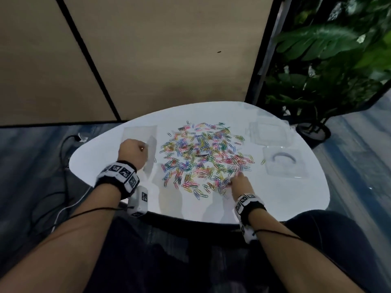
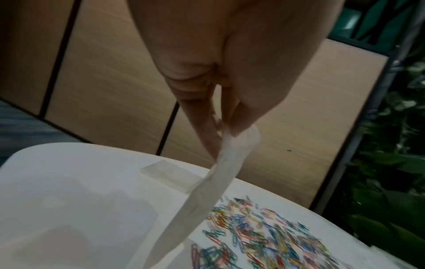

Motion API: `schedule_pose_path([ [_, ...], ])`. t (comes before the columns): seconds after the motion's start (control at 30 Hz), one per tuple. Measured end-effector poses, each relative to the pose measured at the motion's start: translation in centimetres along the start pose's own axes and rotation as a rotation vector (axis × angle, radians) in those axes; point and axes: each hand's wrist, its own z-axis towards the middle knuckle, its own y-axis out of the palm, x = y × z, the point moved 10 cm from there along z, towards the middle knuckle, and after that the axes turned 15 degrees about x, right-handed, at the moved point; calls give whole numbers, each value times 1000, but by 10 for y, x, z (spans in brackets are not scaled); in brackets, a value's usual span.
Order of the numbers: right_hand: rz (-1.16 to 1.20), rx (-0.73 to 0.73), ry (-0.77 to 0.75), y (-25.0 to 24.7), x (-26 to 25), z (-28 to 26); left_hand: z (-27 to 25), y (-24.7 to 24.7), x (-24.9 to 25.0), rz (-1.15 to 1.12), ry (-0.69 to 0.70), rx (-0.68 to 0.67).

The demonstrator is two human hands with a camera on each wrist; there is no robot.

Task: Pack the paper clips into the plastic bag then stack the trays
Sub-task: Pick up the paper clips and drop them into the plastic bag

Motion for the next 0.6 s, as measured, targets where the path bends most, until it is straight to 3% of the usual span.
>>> schedule_pose_path([
  [0.17, -27, -38, -39, -10, 6, 24, -21, 18, 39, 154, 90, -135],
  [0.3, 121, -112, 126, -18, 24, 54, -24, 46, 40, 73, 58, -154],
  [0.37, 419, -83, 301, -36, 29, 71, -26, 65, 40, 29, 37, -204],
  [0.47, 1233, -115, 554, -73, 4, 79, -24, 91, 49, -49, 2, -325],
  [0.53, 1560, -151, 521, -107, -26, 81, -18, 103, 65, -82, 33, -348],
  [0.6, 1711, -204, 446, -133, -54, 78, -11, 108, 79, -87, 55, -329],
])
